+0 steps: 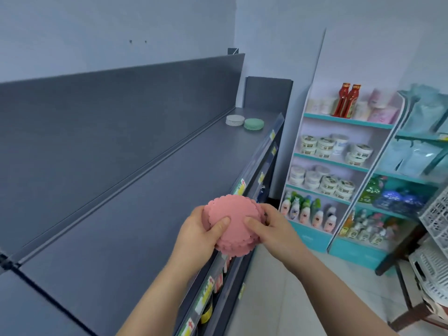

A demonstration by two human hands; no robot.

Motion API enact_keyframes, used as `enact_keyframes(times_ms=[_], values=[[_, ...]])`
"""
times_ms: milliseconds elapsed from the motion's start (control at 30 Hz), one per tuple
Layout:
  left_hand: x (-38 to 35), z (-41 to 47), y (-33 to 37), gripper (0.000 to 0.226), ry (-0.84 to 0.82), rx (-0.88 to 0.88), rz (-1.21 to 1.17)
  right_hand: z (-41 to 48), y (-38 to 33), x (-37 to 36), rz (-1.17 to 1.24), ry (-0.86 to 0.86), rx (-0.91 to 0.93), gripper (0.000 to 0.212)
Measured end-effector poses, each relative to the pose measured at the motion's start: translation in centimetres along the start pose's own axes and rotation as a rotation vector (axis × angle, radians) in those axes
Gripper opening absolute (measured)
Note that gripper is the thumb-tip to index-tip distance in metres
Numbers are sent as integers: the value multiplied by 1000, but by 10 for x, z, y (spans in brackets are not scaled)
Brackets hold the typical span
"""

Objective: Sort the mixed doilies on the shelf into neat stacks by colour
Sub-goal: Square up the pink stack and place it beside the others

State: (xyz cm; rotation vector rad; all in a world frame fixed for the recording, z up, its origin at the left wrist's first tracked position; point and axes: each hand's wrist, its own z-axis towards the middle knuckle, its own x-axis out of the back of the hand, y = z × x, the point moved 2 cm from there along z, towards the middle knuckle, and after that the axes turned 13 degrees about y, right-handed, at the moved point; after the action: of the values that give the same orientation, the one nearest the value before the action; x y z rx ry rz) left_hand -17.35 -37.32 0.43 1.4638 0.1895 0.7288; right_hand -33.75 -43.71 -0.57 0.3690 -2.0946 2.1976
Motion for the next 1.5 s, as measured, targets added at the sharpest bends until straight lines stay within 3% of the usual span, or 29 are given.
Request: enact_keyframes(times_ms=[367, 800, 1167, 1300, 1500], values=[[-124, 166, 26, 34, -40, -67, 29, 194, 16, 39, 41, 84, 43, 31], [-271, 321, 37, 33, 232, 7, 46, 442, 35, 80, 41, -177, 150, 28], [-291, 428, 20, 30, 419, 88, 72, 582, 27, 24, -59, -450, 267, 43], [-285, 464, 19, 31, 428, 49, 55, 620, 15, -1, -72, -482, 333, 34], [-287, 491, 4, 47, 338, 54, 61, 646, 20, -31, -130, -563, 314, 56]])
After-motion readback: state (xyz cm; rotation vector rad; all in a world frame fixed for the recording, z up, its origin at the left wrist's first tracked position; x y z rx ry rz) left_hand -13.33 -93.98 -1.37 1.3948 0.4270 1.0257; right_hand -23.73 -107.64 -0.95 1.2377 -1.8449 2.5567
